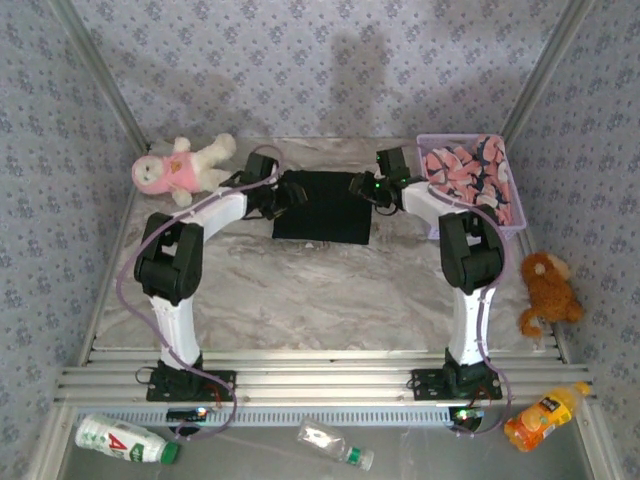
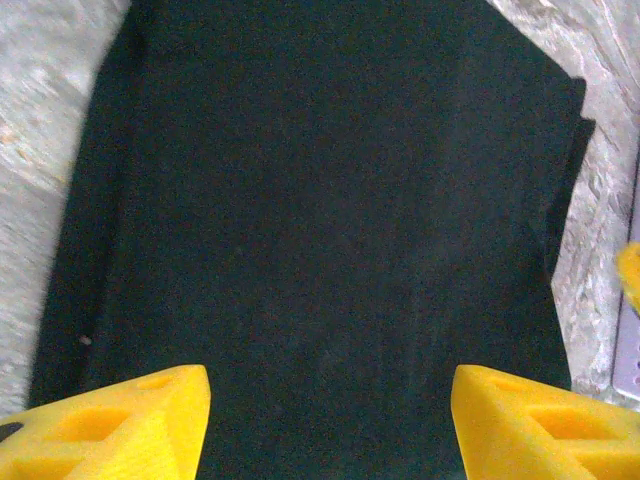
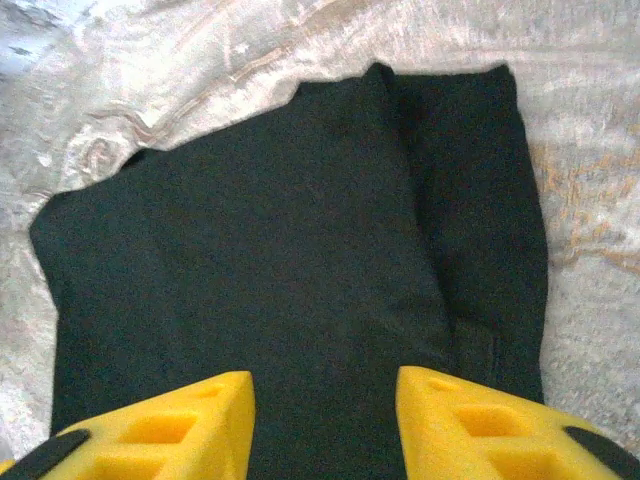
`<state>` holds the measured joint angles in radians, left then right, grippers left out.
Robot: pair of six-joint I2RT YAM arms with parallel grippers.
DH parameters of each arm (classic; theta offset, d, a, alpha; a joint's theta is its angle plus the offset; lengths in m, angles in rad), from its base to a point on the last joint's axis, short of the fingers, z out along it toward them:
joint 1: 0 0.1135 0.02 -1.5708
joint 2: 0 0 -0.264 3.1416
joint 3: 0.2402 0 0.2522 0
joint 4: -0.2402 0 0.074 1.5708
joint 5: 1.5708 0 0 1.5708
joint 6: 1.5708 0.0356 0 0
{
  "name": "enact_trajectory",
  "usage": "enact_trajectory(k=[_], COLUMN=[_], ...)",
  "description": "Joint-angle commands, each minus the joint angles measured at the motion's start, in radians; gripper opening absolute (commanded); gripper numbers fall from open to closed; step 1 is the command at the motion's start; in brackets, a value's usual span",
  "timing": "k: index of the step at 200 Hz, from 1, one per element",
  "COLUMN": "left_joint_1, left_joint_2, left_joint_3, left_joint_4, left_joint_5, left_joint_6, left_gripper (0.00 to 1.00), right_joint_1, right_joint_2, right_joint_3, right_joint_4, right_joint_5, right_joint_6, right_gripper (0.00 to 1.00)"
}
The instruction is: Fold and stack the mixed laundry pile
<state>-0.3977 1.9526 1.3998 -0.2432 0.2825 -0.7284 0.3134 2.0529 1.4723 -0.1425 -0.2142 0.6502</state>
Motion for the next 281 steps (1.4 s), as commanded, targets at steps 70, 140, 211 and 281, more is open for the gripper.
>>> enact_trajectory(k=[70,140,211,281], left_joint_1=[-0.006,0.031,0.039,-0.094], left_joint_2=[0.050,0.151,0.118,-0.106], left_joint_3=[-0.114,0.078,0.272,-0.163], left_joint_4=[0.029,-0.147,-0.281,-0.063], left_joint_5=[-0.057,-0.127,-0.071,0.068], left_joint_6=[0.032,0.214,0.314,0.103], left_gripper=[0.65,0.65,0.64,0.36], right_joint_1=[0.125,0.406,0.449,0.192], right_joint_2=[-0.024,-0.218,-0.318,-0.174], right_joint_3=[-0.207,-0.428,-0.331,-0.169], right_joint_4=[-0.148,-0.129,-0.174,-0.043], right_joint_5=[0.159,0.166,0.125,-0.038], right_joint_6=[-0.068,0.096,0.023,-0.057], right_gripper=[0.24,0.26,0.29,0.19])
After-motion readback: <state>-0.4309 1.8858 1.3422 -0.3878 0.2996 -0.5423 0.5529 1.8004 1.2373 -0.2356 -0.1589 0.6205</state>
